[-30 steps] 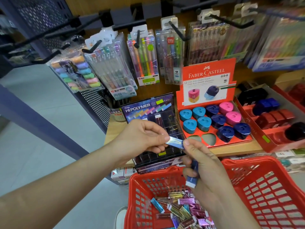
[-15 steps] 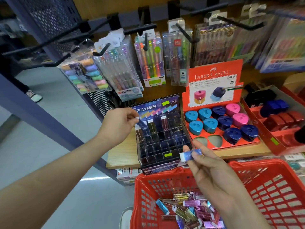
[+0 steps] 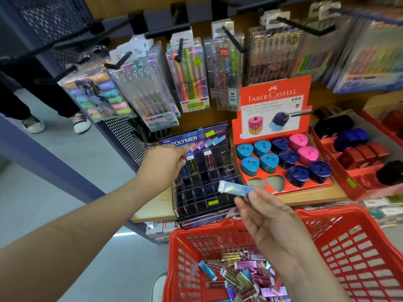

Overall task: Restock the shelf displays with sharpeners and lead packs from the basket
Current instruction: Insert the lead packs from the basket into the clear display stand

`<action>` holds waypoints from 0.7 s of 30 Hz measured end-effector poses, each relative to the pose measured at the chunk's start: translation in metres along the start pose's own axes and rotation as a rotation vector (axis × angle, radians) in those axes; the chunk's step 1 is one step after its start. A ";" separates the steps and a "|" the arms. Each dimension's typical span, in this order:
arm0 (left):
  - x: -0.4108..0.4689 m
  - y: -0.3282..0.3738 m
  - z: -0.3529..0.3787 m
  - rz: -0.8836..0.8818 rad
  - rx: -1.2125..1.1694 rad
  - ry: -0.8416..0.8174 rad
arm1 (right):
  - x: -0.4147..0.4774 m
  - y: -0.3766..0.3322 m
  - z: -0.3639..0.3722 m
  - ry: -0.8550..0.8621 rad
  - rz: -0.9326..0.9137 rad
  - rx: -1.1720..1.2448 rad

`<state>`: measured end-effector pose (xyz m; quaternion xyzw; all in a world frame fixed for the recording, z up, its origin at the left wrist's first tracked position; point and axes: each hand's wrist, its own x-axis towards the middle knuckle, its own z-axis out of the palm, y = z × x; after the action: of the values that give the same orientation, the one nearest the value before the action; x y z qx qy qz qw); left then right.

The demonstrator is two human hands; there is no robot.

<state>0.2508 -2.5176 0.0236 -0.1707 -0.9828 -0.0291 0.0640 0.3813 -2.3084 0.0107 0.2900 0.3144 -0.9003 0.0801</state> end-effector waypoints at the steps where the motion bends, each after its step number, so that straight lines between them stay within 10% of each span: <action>1: 0.000 0.000 0.001 0.009 0.017 -0.009 | -0.001 -0.001 0.000 -0.001 -0.006 -0.029; 6: -0.002 0.004 0.000 -0.075 -0.082 0.012 | -0.004 -0.002 -0.002 0.010 -0.057 -0.125; 11: -0.011 0.042 -0.040 -0.339 -1.110 -0.280 | -0.003 -0.004 -0.003 0.007 -0.128 -0.240; 21: -0.017 0.038 -0.045 -0.313 -0.967 -0.121 | 0.017 0.007 -0.001 0.031 -0.436 -0.686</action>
<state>0.2847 -2.4913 0.0673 -0.0328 -0.8727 -0.4799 -0.0843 0.3699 -2.3127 -0.0029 0.1865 0.6520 -0.7345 -0.0253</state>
